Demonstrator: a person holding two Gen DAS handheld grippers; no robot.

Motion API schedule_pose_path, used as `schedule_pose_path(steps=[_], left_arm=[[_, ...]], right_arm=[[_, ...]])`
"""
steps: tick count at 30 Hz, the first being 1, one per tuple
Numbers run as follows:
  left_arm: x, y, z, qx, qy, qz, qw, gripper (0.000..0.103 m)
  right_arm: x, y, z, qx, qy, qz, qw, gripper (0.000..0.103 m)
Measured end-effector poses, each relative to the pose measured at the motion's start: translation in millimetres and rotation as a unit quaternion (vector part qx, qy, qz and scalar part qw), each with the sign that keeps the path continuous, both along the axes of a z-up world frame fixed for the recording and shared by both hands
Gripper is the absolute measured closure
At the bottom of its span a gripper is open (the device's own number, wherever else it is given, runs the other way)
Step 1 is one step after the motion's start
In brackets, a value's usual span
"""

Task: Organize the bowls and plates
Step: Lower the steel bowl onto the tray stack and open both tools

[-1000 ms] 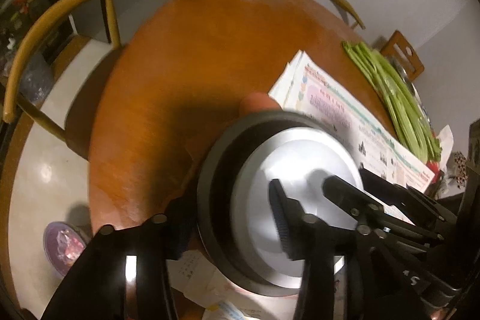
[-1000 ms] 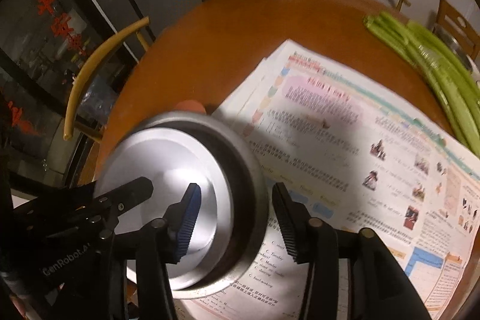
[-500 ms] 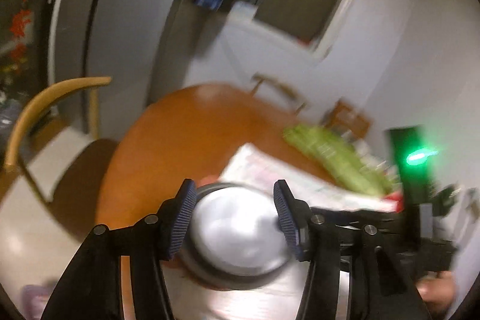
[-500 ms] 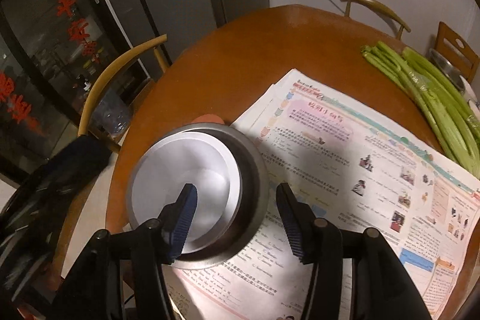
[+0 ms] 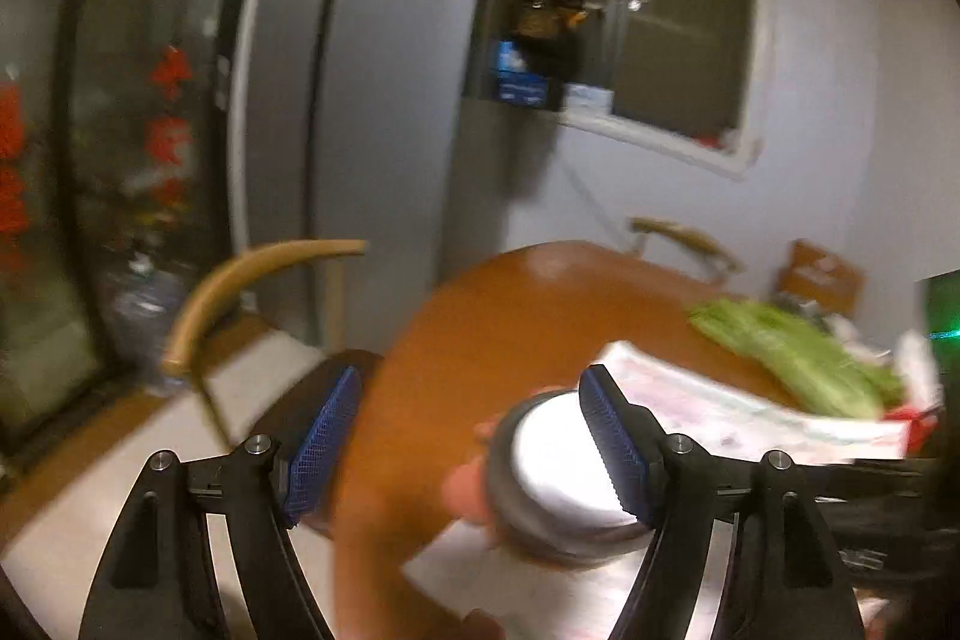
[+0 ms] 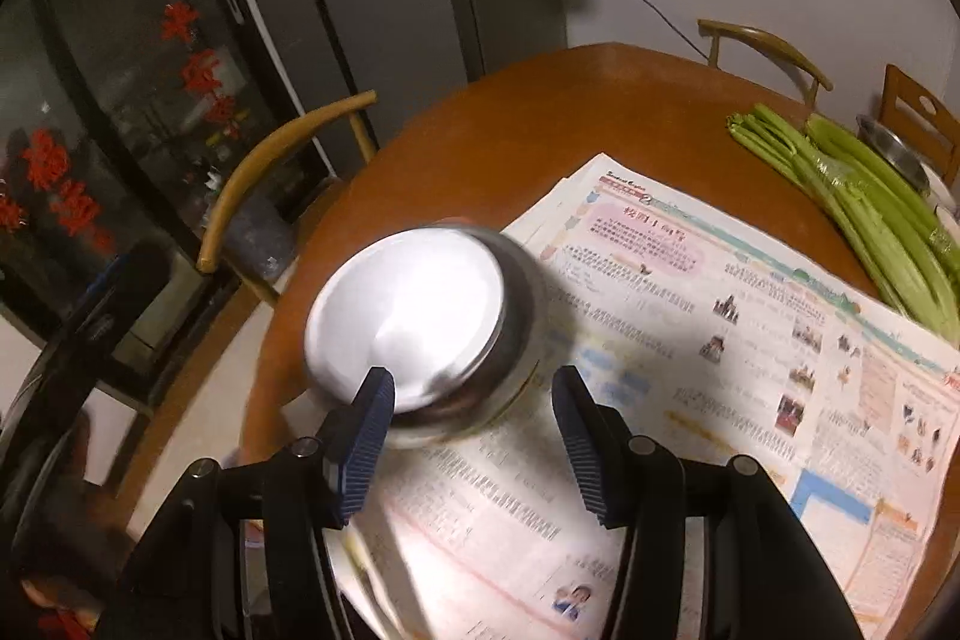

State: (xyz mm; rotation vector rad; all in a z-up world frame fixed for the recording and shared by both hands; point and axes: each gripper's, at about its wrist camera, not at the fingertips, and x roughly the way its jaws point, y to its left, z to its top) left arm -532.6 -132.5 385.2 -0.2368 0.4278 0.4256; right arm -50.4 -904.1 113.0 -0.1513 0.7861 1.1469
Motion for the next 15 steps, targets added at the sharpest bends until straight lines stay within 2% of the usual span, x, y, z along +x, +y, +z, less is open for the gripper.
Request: schedule_pose_path(steps=[2,5,7,11,15], left_arm=[[1.1,-6.4,-8.3,0.002,0.027,0.010,0.9996,0.026],[2.1,-15.2,-25.7,-0.023,0.064,0.008,0.9976,0.026],[1.7,-23.0,-38.0,-0.034,0.081,0.004,0.9961,0.026],[-5.7,-46.4,-54.9,-0.040,0.095,-0.001,0.9947,0.026],[-18.4,-76.2,-60.6,-0.019,0.098,-0.010,0.9950,0.026]], right_arm=[[-7.8,-13.2,-7.7,0.004,-0.002,0.004,1.000,0.049],[-14.2,-29.8,-24.8,-0.012,-0.008,-0.009,1.000,0.049],[-15.8,-40.9,-39.0,-0.021,0.003,-0.008,1.000,0.049],[-15.5,-62.2,-61.3,-0.034,0.015,-0.016,0.999,0.049],[-13.4,-83.5,-77.9,-0.038,0.024,-0.023,0.999,0.049]])
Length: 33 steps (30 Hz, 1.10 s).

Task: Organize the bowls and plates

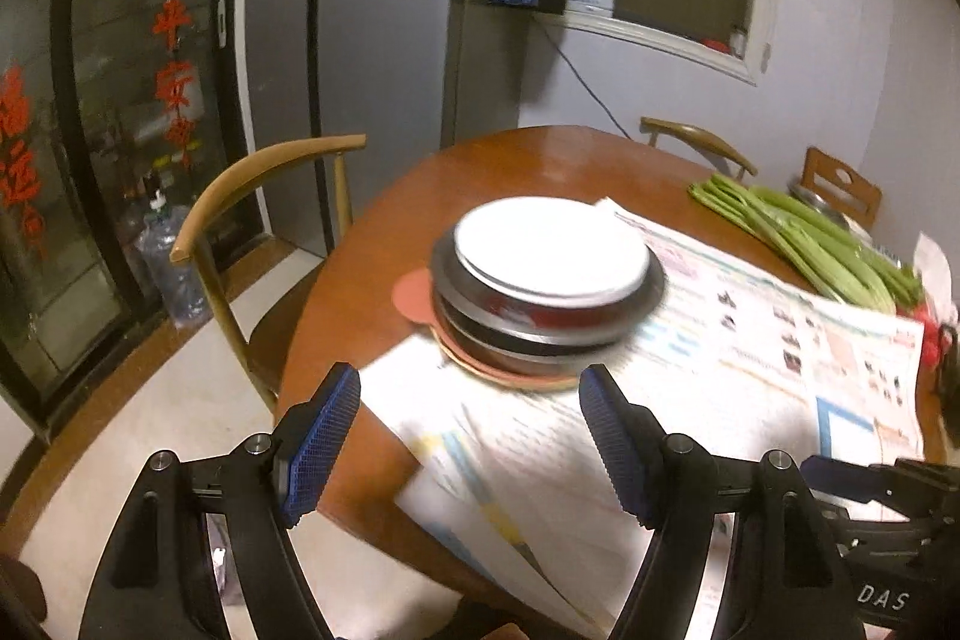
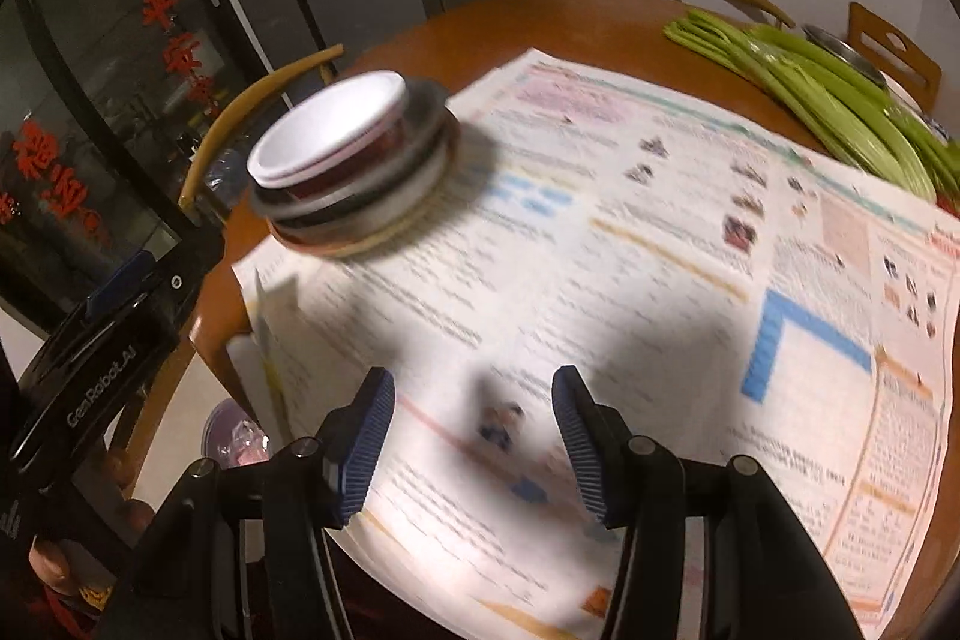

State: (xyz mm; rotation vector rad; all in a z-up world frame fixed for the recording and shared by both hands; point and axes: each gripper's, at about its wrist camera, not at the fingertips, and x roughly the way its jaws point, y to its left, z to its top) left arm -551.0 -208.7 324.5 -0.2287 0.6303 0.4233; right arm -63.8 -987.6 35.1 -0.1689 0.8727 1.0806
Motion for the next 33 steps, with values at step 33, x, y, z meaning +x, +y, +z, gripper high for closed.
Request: schedule_pose_path(steps=[33], left_arm=[[-12.1,-55.5,4.6,0.016,0.011,-0.060,0.9980,0.026]], right_arm=[[2.0,-37.9,-22.7,0.010,0.021,-0.025,0.999,0.049]])
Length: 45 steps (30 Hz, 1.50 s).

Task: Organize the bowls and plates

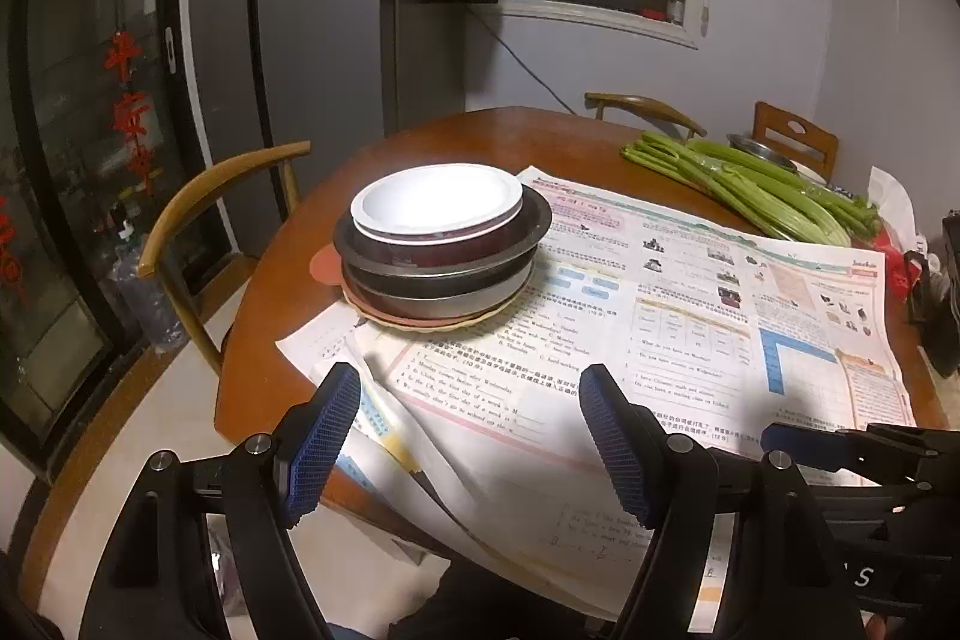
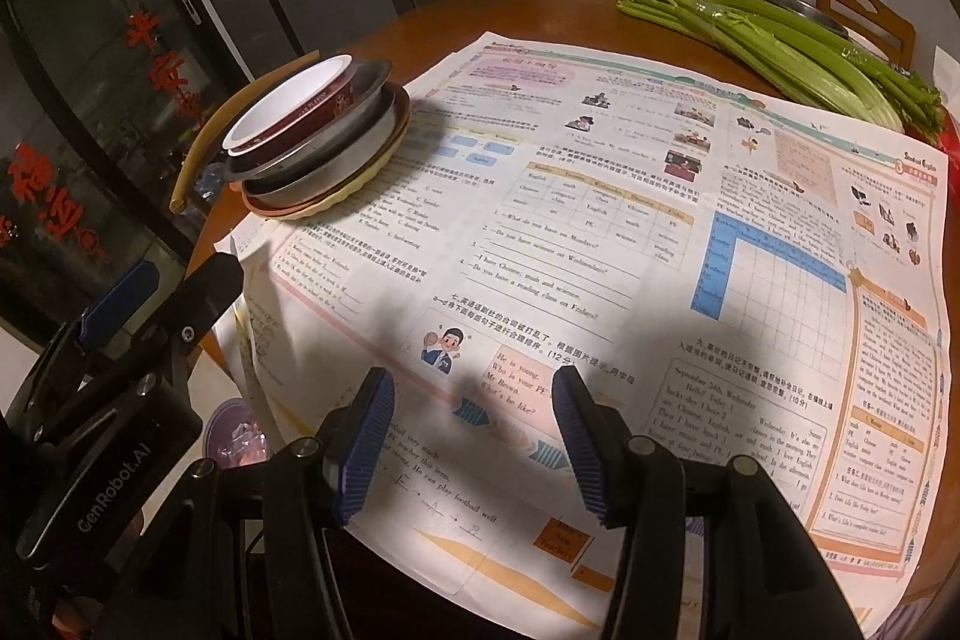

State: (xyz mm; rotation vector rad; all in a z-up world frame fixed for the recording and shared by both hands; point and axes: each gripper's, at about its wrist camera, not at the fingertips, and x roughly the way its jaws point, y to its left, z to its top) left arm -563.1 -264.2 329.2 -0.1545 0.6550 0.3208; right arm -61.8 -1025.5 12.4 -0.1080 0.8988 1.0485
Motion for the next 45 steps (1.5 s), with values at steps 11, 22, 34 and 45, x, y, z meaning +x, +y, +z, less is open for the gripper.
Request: schedule_pose_path(steps=[11,22,34,45], left_arm=[[2.8,9.4,-4.1,-0.010,0.004,0.022,0.9997,0.026],[4.7,10.2,-3.8,0.007,-0.004,0.019,0.9998,0.026],[2.8,6.9,-4.8,0.018,-0.005,0.016,0.9997,0.026],[1.8,2.1,-1.5,0.019,-0.007,0.008,0.9998,0.026]], right_arm=[[3.5,-1.2,-0.8,0.005,-0.001,-0.010,1.000,0.049],[2.1,0.7,0.2,0.001,0.001,-0.008,1.000,0.049],[3.0,4.3,-5.6,-0.003,0.010,-0.014,1.000,0.049],[0.3,-3.6,1.6,-0.003,-0.010,-0.032,0.999,0.049]])
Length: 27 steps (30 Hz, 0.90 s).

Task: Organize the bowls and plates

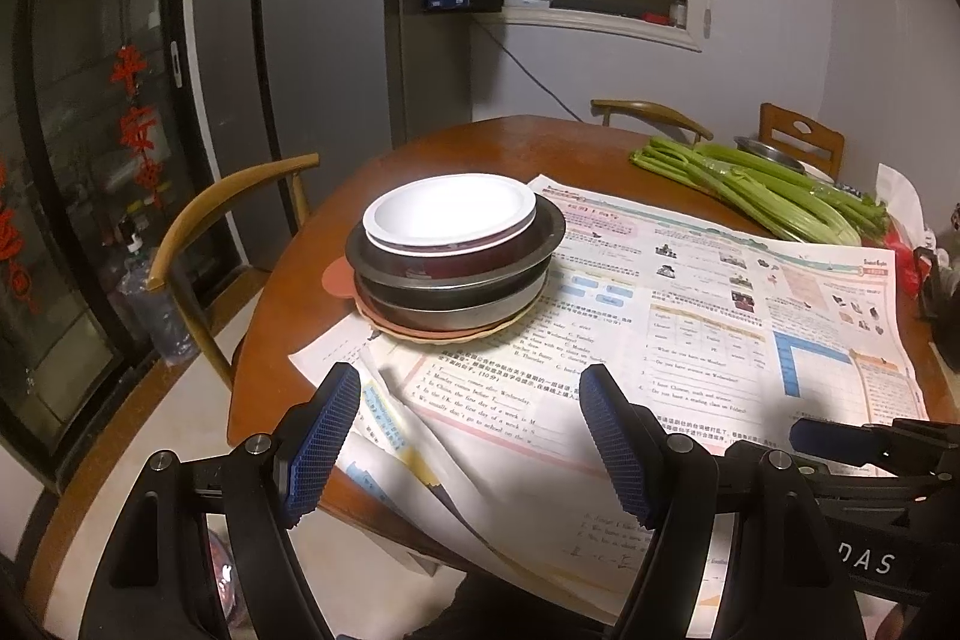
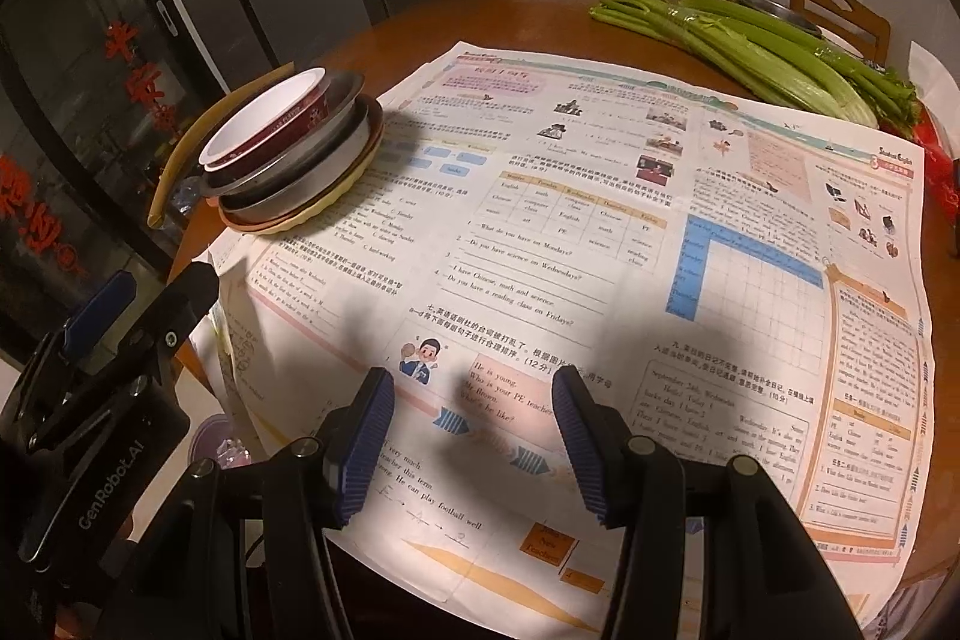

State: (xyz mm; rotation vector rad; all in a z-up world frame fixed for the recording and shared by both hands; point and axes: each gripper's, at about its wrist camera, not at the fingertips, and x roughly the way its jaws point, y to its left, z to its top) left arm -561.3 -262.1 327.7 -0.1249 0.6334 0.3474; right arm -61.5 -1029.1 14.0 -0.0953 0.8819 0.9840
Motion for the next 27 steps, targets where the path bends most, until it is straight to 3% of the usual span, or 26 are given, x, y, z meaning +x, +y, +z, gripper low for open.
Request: schedule_pose_path(steps=[27], left_arm=[[5.0,8.7,-0.8,0.007,0.005,0.013,0.9999,0.026]], right_arm=[[-4.1,7.8,3.4,-0.011,-0.007,0.022,1.000,0.049]])
